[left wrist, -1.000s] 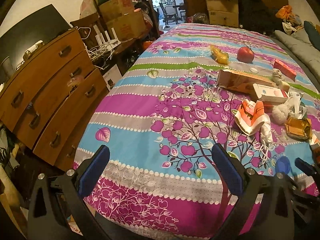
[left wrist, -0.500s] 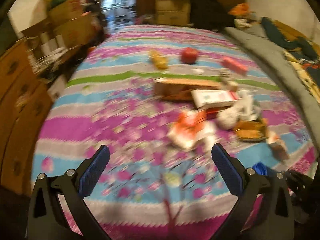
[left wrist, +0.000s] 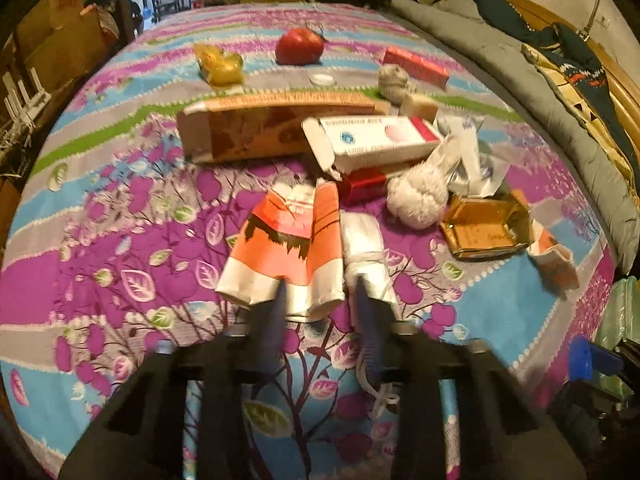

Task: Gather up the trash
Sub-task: 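Carry the cap and cup to the green bin and release both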

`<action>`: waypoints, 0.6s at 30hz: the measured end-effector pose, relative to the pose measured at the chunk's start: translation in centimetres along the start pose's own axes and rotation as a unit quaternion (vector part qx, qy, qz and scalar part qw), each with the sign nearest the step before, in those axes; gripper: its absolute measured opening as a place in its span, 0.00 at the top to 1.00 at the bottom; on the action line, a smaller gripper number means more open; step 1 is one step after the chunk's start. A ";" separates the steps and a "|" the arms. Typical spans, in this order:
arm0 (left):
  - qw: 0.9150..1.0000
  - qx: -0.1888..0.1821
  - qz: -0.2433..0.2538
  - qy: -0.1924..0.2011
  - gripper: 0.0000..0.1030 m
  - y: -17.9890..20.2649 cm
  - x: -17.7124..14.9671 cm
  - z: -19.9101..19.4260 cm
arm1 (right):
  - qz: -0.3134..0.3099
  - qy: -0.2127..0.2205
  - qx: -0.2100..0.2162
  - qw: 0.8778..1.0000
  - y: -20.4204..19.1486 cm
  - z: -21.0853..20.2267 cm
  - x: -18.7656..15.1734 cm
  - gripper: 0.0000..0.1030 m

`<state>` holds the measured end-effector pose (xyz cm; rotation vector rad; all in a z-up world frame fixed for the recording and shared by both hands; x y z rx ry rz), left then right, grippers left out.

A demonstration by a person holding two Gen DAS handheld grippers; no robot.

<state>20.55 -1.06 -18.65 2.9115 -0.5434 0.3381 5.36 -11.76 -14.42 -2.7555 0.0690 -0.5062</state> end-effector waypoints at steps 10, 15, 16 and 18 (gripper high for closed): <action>0.998 -0.006 -0.031 0.049 0.96 -1.4 -1.4 -5.1 | -0.005 0.021 0.006 1.000 -0.5 -1.5 1.1 0.60; 0.997 0.025 -0.009 0.067 0.96 0.5 -1.8 -9.6 | -0.011 0.059 0.010 0.998 -0.6 -4.8 2.3 0.60; 0.997 0.024 -0.004 0.072 0.96 1.3 -1.5 -10.3 | -0.011 0.070 0.008 0.997 -0.4 -5.8 2.6 0.60; 0.997 0.024 0.009 0.079 0.96 3.4 -0.6 -11.6 | -0.007 0.090 0.002 0.996 0.2 -8.0 3.1 0.60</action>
Point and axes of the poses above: each gripper's, at about its wrist camera, not at the fingertips, and z roughly the way its jaws point, y to its right, x to its top, the point moved 7 cm from there along z, roughly the way its jaws point, and after that the axes turned 15 degrees about -y, right-handed, at the moved point
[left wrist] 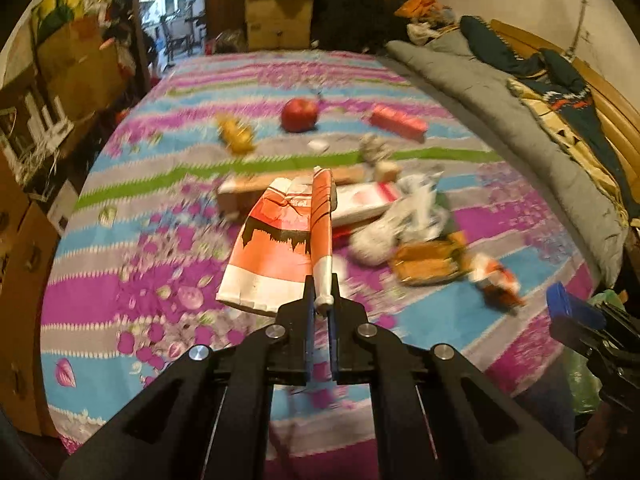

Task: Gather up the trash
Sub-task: 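Carry the cap and cup to the green bin and release both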

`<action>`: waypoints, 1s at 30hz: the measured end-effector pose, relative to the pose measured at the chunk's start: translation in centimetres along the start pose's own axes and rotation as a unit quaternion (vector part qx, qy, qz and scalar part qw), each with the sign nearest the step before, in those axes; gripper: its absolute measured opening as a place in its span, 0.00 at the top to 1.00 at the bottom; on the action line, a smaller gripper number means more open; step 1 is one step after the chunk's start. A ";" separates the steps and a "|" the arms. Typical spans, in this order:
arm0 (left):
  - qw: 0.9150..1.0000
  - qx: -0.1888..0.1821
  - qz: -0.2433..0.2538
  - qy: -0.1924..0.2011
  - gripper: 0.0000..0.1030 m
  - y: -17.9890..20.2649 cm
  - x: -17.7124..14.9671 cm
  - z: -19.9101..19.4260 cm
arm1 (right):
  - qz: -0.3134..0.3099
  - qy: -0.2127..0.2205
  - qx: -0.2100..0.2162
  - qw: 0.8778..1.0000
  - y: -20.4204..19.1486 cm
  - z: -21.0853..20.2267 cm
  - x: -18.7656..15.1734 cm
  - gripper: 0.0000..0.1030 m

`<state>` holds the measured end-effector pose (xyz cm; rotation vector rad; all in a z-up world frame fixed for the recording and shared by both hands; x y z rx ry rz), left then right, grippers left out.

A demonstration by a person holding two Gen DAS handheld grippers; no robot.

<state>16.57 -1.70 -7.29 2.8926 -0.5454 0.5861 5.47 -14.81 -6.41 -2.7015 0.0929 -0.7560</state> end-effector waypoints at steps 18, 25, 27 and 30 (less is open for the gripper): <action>0.968 -0.085 0.229 0.056 0.96 30.2 6.5 -3.0 | 0.169 0.123 -0.186 0.960 19.5 -24.5 -3.1 0.60; 0.933 -0.113 0.336 0.060 0.96 42.3 3.5 -3.1 | 0.261 0.114 -0.251 0.925 26.9 -30.3 -10.0 0.60; 0.924 -0.118 0.359 0.058 0.96 44.9 2.4 -2.8 | 0.277 0.109 -0.262 0.918 28.2 -31.3 -11.7 0.60; 0.912 -0.124 0.389 0.051 0.96 47.9 0.9 -2.4 | 0.295 0.098 -0.277 0.909 30.0 -32.4 -14.2 0.60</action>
Point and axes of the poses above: each gripper's, at about its wrist camera, not at the fingertips, and z roughly the way its jaws point, y to its right, x to its top, the point moved 7 cm from there along z, roughly the way its jaws point, and after that the axes turned 15 degrees about -y, right-handed, at the moved point
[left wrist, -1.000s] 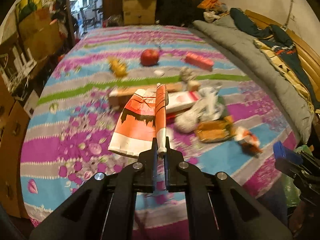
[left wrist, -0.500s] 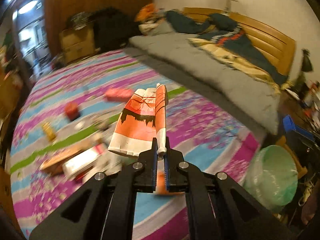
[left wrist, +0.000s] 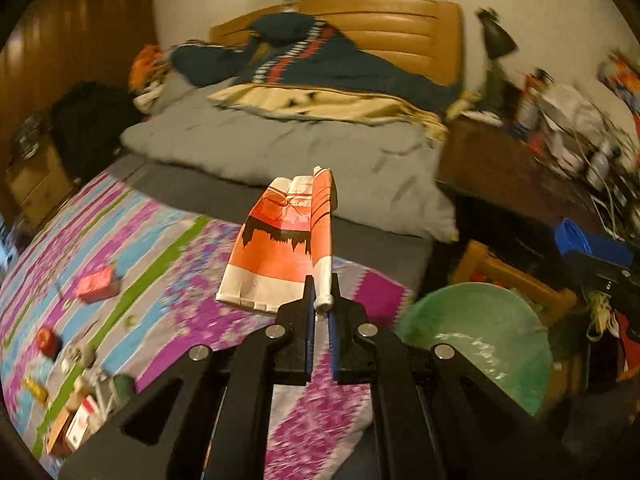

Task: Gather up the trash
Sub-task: 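Carry the cap and cup to the green bin and release both, then move both tools back over the bed toward the remaining trash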

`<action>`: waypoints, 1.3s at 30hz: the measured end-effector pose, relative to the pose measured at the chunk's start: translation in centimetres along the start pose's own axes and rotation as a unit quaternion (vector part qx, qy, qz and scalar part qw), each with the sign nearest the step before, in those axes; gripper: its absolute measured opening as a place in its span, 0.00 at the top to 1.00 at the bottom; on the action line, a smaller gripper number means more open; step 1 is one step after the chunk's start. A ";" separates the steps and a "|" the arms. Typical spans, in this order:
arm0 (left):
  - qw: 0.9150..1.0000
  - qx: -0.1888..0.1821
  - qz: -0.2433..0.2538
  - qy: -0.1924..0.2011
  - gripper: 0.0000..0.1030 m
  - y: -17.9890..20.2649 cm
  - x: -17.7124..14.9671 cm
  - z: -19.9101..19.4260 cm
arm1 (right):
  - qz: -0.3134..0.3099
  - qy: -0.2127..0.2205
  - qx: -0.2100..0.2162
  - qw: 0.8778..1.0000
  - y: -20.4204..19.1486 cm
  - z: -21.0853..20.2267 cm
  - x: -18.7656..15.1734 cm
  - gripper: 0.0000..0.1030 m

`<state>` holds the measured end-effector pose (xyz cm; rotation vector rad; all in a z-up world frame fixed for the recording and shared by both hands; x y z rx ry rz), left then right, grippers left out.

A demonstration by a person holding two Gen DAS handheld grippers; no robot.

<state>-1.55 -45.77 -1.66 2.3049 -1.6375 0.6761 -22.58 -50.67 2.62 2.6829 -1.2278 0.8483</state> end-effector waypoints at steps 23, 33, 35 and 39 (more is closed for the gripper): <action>0.983 -0.103 0.103 -0.111 0.96 9.6 -3.0 7.3 | 0.070 -0.092 0.001 0.993 5.5 4.0 -7.0 0.60; 0.969 -0.155 0.123 -0.151 0.36 11.4 -4.4 8.3 | 0.080 -0.088 -0.021 0.993 6.3 4.6 -7.6 0.18; 0.975 -0.144 0.107 -0.132 0.23 10.6 -4.1 8.2 | 0.083 -0.079 -0.022 0.993 6.7 4.2 -7.6 0.18; 0.979 -0.132 0.090 -0.126 0.23 9.3 -4.2 8.0 | 0.091 -0.075 -0.024 0.993 7.5 4.1 -7.5 0.18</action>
Point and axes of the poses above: each gripper's, at about its wrist camera, not at the fingertips, and z roughly the way its jaws point, y to its right, x to its top, the point moved 7 cm from there along z, roughly the way its jaws point, and after that the axes turned 15 degrees about -y, right-handed, at the moved point
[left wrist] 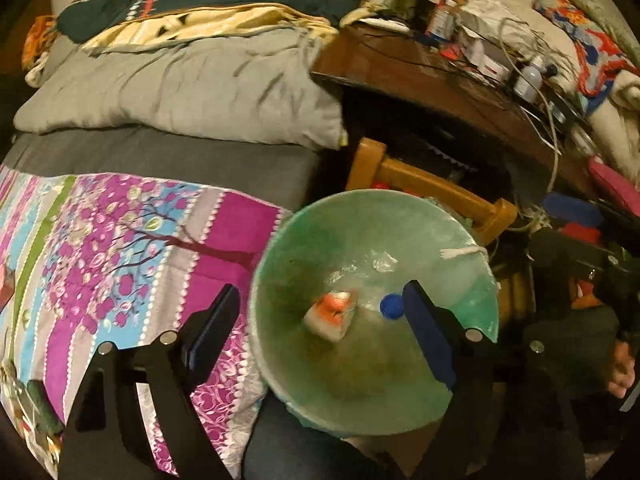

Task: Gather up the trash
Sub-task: 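Move both tools back over the bed toward the remaining trash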

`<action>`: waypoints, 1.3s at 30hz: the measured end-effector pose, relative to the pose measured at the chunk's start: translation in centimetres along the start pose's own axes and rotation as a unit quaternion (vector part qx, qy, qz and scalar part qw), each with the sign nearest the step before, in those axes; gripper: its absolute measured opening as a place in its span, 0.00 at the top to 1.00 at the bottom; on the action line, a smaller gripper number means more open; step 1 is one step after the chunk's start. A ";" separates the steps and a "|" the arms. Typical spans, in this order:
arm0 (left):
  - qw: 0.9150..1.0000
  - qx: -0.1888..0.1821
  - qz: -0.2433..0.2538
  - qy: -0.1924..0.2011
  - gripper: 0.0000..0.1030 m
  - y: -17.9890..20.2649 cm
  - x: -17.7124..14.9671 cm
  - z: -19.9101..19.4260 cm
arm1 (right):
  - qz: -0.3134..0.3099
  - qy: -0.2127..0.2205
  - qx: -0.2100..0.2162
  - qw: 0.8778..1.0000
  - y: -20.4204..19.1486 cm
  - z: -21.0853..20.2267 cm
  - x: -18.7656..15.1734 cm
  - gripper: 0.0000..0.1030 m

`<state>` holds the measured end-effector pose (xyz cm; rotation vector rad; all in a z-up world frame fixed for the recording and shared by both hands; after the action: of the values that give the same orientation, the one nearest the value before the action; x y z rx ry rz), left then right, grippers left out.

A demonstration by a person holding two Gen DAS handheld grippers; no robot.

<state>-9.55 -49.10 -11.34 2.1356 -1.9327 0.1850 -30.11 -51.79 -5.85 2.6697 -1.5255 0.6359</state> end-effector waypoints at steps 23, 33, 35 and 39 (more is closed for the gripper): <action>0.962 0.202 -0.163 0.088 0.22 -11.4 -11.1 -5.1 | -0.092 0.137 0.013 0.986 -11.3 -2.7 -0.1 0.18; 0.928 0.249 -0.262 0.092 0.22 -17.1 -20.7 -7.7 | -0.202 0.172 0.036 0.963 -22.2 -2.0 -2.2 0.16; 0.920 0.246 -0.291 0.090 0.22 -18.3 -23.1 -8.3 | -0.224 0.163 0.045 0.960 -24.1 -1.1 -2.8 0.14; 0.897 0.247 -0.357 0.080 0.22 -21.1 -28.4 -9.3 | -0.266 0.128 0.045 0.954 -27.5 2.3 -4.3 0.14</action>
<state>8.98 -17.52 -12.01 2.8805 -0.9632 0.7316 -8.56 -34.15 -4.09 2.7394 -0.6821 0.9687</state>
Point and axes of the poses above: each gripper's, at about its wrist camera, not at the fingertips, and z roughly the way its jaws point, y to its right, x to its top, the point moved 7 cm from there along z, roughly the way its jaws point, and after that the axes turned 15 degrees about -y, right-handed, at the moved point
